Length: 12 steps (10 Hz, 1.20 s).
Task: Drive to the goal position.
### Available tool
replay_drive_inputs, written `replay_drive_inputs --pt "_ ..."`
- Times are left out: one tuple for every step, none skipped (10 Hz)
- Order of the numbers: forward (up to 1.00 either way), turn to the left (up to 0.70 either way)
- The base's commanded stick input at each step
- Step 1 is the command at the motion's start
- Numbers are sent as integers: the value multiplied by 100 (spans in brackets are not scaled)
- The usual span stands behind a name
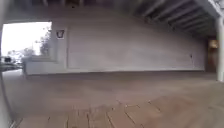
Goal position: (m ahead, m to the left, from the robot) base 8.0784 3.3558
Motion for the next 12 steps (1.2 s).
replay_drive_inputs --pt "45 0" --pt "45 0" --pt "45 0" --pt "45 0" --pt "45 0" --pt "45 0" --pt "45 0" --pt "70 0" --pt "70 0" --pt "70 0" --pt "70 0" --pt "70 0"
